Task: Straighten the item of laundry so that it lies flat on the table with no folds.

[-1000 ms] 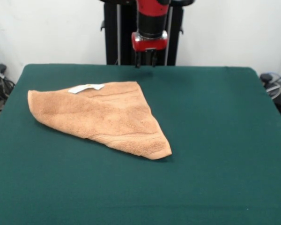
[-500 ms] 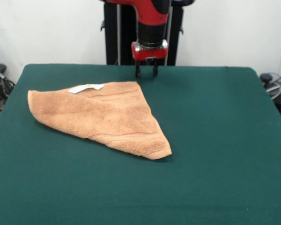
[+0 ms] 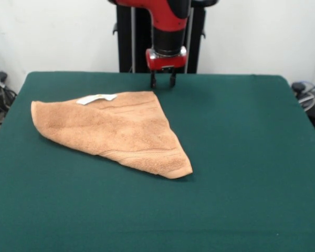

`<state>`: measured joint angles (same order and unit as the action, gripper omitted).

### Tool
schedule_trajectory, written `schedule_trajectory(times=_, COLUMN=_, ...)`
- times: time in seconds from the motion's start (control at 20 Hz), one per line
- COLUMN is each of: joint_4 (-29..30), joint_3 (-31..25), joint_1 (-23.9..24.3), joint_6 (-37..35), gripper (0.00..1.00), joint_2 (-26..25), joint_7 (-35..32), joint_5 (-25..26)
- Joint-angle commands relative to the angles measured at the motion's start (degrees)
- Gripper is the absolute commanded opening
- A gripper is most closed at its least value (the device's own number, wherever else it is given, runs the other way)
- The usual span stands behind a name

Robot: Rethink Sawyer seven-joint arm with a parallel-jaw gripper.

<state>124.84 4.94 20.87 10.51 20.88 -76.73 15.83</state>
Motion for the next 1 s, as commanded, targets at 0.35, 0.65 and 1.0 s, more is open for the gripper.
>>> schedule_trajectory(times=0.35, joint_4=-9.53, joint_3=-5.31, joint_1=-0.94, joint_6=-6.95, gripper=1.00, joint_2=0.29, joint_7=-5.78, joint_5=0.60)
schedule_trajectory(times=0.65, joint_4=-10.43, joint_3=-5.78, joint_1=-0.67, joint_6=-9.52, gripper=1.00, joint_2=0.33, joint_7=-5.87, joint_5=-0.05)
schedule_trajectory(times=1.0, joint_4=-11.64, joint_3=-5.91, joint_1=-1.23, joint_6=-10.85, gripper=1.00, joint_2=0.22, joint_7=-6.27, joint_5=-0.25)
